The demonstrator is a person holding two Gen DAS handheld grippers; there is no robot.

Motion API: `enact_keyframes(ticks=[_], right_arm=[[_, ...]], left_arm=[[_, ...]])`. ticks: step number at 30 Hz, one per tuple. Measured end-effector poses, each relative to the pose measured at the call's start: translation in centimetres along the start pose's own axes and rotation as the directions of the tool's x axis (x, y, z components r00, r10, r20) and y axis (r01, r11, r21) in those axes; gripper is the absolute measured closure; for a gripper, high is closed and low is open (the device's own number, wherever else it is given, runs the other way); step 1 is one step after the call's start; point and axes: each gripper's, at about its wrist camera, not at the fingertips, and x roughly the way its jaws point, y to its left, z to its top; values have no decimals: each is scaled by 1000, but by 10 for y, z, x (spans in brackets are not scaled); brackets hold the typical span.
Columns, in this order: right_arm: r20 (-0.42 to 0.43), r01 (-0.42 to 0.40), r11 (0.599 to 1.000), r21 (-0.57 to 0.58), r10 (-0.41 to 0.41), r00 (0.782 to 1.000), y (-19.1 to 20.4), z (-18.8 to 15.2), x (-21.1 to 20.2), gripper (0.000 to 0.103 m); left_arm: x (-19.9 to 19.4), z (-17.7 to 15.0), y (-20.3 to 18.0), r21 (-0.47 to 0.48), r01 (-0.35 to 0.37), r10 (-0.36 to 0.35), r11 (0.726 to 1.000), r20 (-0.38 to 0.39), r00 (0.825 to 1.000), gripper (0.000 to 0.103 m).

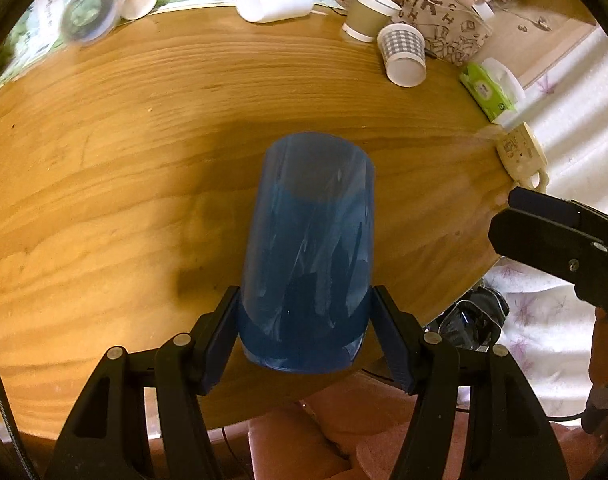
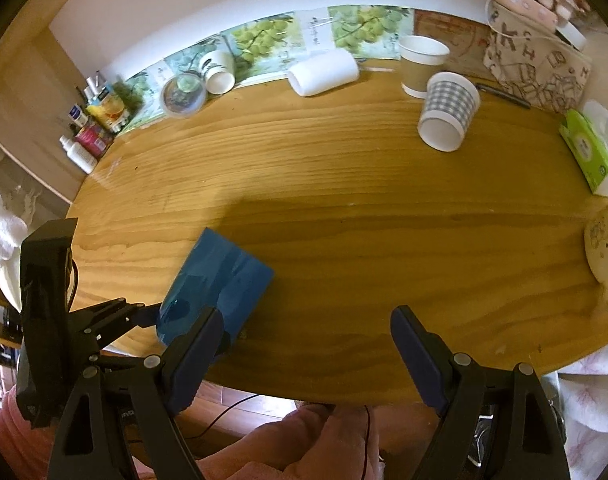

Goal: Flip cup upright
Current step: 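Carry the blue cup with the left gripper toward the right gripper, then close the right gripper on the blue cup while the left gripper holds it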

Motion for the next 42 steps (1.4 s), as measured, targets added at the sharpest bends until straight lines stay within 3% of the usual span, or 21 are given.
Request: enact_keyframes(ticks=[9,13,17,27,35,42], right_arm=[[-18,-5,998,68,6,1000,-10,3,7,17],[-26,-42,993,112,45,999,-14,5,9,17],[-40,-75,988,137,81,996,-16,7,14,17],[-77,-179,960,214,199,977,-16,8,30,17],[-99,-264,925,275,300,949,-13,17,48,17],[-134,-339,864,371,411,901,-9,19,69,17]], left_arm=[[3,7,-6,34,-12,13,999,-23,1000,35],[2,8,-6,42,-7,8,999,-40,999,33],[0,10,-8,52,-23,25,998,-49,998,21],[-10,3,-11,85,-51,57,995,-64,996,21],[-21,-2,-9,78,-65,69,995,-51,996,21],[-32,-9,-4,65,-65,68,996,-35,997,21]])
